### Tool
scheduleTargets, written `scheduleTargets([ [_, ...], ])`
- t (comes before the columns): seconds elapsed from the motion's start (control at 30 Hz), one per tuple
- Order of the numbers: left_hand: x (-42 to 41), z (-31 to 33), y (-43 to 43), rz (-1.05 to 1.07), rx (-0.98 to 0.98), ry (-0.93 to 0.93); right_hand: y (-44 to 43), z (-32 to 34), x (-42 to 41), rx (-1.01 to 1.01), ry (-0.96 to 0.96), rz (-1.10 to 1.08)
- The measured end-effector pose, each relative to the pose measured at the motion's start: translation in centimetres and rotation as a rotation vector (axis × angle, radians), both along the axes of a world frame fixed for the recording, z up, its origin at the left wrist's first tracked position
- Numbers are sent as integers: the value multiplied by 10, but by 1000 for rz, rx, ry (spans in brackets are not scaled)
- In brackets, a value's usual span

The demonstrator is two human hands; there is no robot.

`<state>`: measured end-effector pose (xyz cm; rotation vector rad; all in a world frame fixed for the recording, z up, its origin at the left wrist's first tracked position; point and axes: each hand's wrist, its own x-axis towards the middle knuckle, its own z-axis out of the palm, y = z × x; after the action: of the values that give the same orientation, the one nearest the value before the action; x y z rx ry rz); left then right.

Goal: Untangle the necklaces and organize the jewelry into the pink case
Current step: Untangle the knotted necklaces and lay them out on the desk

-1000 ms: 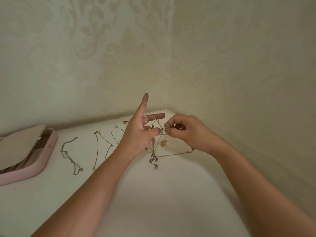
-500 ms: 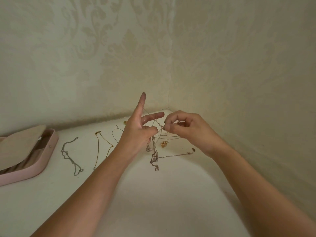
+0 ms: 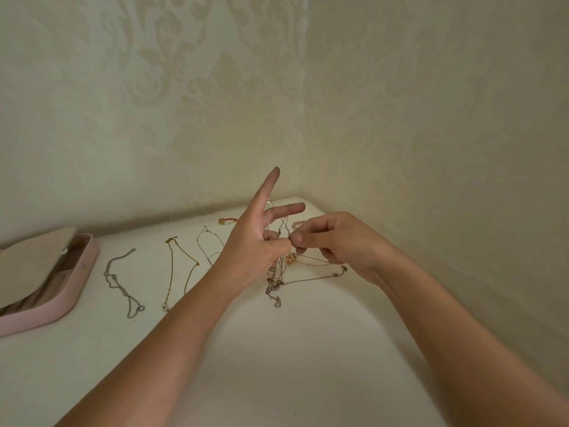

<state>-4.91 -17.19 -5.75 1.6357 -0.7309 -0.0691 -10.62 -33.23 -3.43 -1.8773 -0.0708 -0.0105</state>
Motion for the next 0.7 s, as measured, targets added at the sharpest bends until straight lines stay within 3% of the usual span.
scheduleTargets([
  [0.1,0,3,3,-5,-24,12,-2,-2,1,80,15,23],
  [0.23,-3,3,1,-45,-15,9,1,-5,2,29,49,65],
  [0.7,-10,7,-1,56,40,10,0,-11,10,249,-50,-263],
])
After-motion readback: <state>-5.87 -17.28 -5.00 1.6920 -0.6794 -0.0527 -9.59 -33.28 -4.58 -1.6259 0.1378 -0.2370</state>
